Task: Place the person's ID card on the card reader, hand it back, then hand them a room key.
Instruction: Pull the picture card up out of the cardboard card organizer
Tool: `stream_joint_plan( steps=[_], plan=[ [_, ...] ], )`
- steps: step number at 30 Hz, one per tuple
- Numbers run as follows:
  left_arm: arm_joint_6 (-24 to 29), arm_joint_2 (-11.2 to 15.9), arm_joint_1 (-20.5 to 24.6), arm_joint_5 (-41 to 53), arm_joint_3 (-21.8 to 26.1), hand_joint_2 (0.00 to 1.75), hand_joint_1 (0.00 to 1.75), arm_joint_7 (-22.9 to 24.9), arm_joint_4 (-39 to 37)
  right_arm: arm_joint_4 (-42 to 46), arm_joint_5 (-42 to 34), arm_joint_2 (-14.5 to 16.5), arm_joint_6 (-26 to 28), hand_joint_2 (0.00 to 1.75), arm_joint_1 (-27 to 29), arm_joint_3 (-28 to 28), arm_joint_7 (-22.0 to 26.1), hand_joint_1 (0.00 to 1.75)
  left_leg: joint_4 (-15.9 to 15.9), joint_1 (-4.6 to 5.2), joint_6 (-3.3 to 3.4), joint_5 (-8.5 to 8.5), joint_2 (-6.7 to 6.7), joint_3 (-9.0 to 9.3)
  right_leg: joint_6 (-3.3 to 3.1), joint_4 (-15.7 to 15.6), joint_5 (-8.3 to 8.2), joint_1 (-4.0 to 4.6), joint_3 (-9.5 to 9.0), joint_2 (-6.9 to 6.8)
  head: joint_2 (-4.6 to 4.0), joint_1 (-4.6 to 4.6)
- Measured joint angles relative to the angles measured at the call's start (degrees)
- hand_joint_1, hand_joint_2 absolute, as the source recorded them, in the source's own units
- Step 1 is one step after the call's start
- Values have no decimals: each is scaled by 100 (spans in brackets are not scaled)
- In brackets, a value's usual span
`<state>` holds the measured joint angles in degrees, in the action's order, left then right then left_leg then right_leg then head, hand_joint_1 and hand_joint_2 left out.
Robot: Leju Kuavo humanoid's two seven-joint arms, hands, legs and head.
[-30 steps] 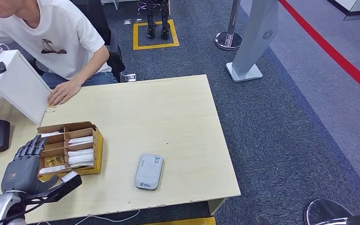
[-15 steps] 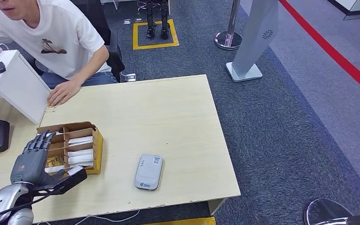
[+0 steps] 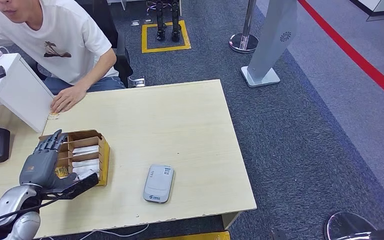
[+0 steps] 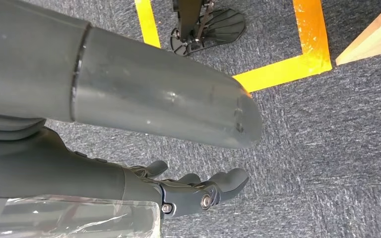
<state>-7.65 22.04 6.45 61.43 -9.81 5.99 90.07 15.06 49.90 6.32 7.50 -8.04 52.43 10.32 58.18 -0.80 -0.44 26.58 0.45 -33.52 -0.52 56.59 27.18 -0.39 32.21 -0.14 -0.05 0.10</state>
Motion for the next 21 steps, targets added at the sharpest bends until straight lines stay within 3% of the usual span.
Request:
stream_joint_plan(
  steps=[21],
  plan=[
    [-8,137,192,-151,-204,175,0,94,12,0,-11,6,6,0,5,-7,-53,0,0,0,0,0,1,0,0,0,0,0,0,1,0,0]
  ],
)
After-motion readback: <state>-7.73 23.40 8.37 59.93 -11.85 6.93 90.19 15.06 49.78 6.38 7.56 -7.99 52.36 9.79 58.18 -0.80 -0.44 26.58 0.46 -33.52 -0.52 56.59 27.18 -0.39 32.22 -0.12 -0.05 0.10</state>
